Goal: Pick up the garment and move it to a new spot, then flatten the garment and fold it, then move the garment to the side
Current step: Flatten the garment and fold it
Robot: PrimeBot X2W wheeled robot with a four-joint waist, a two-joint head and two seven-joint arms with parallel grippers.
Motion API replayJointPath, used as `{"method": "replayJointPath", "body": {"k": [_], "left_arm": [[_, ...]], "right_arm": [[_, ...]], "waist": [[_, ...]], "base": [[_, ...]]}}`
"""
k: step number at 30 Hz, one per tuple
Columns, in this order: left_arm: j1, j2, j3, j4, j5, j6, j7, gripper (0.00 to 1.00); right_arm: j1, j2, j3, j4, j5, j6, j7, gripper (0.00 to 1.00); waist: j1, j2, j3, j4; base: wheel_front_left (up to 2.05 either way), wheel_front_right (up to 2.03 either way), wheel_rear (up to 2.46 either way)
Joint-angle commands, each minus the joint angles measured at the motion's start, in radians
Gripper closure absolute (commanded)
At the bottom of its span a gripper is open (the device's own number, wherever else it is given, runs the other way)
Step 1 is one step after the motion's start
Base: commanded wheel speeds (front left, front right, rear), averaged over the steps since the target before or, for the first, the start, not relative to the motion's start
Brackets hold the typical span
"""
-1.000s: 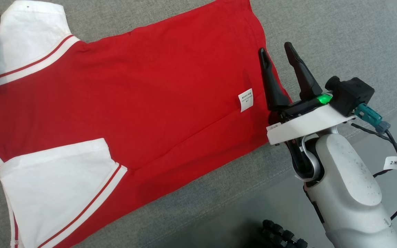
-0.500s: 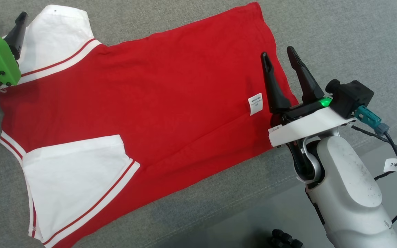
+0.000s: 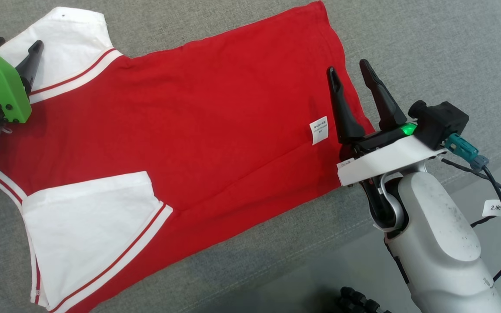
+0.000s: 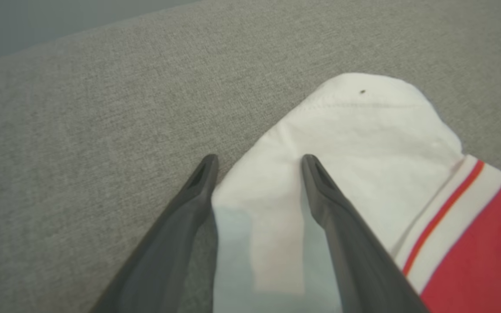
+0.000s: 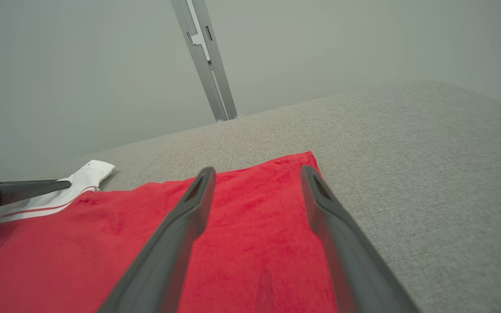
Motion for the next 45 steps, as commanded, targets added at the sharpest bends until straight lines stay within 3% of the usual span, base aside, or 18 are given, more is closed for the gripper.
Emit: {"method": "replayJointPath", "body": {"k": [1, 2, 3, 4, 5, 9, 23, 36, 43, 44, 45], "left_arm": [[0.005, 0.006, -0.003, 0.015, -0.003, -0.002, -0.003, 0.00], [0.002, 0.007, -0.007, 0.021, 0.000, -0.002, -0.007, 0.00], [-0.003, 0.009, -0.008, 0.028, 0.003, -0.002, -0.016, 0.28], [-0.006, 0.008, -0.010, 0.032, 0.002, -0.002, -0.024, 0.68], [-0.009, 0.007, -0.015, 0.032, 0.003, -0.002, -0.035, 1.00], [-0.021, 0.006, -0.030, 0.018, 0.002, -0.002, -0.074, 1.00], [-0.057, -0.019, -0.098, -0.077, -0.002, -0.002, -0.169, 1.00], [-0.074, -0.024, -0.130, -0.158, 0.003, -0.002, -0.216, 1.00], [-0.085, -0.033, -0.140, -0.175, 0.007, -0.002, -0.228, 1.00], [-0.086, -0.035, -0.141, -0.177, 0.007, -0.002, -0.229, 1.00], [-0.087, -0.035, -0.142, -0.180, 0.008, -0.002, -0.231, 1.00]], "right_arm": [[-0.012, -0.001, 0.004, 0.003, 0.001, -0.001, -0.004, 0.00], [-0.014, -0.001, 0.007, 0.006, -0.003, -0.001, -0.004, 0.00], [-0.019, -0.001, 0.009, 0.010, -0.007, -0.001, -0.004, 0.00], [-0.027, -0.001, 0.010, 0.018, -0.014, -0.001, -0.004, 0.00], [-0.039, -0.001, 0.009, 0.028, -0.017, -0.001, -0.004, 0.00], [-0.094, -0.001, -0.007, 0.110, -0.041, -0.001, -0.004, 0.00], [-0.439, -0.005, -0.089, 0.599, -0.108, -0.001, 0.063, 0.00], [-0.626, -0.019, -0.163, 0.908, -0.165, -0.001, 0.056, 0.00], [-0.682, -0.027, -0.203, 0.989, -0.193, -0.001, 0.034, 0.00], [-0.687, -0.029, -0.210, 0.995, -0.196, -0.001, 0.030, 0.07], [-0.691, -0.033, -0.216, 1.001, -0.203, -0.001, 0.029, 0.45]], "waist": [[0.0000, 0.0000, 0.002, -0.004], [0.0000, 0.0000, 0.003, -0.005], [0.0000, 0.0000, 0.003, -0.006], [0.0000, 0.0000, 0.003, -0.006], [0.0000, 0.0000, 0.002, -0.006], [0.0000, 0.0000, -0.005, 0.003], [0.0000, 0.0000, 0.003, 0.092], [0.0000, 0.0000, 0.029, 0.154], [0.0000, 0.0000, 0.054, 0.173], [0.0000, 0.0000, 0.056, 0.175], [0.0000, 0.0000, 0.057, 0.177]], "base": [[0.00, 0.00, 0.00], [0.00, 0.00, 0.00], [0.00, 0.00, 0.00], [0.00, 0.00, 0.00], [0.00, 0.00, 0.00], [0.00, 0.00, 0.00], [0.00, 0.00, 0.00], [0.00, 0.00, 0.00], [0.00, 0.00, 0.00], [0.00, 0.00, 0.00], [0.00, 0.00, 0.00]]}}
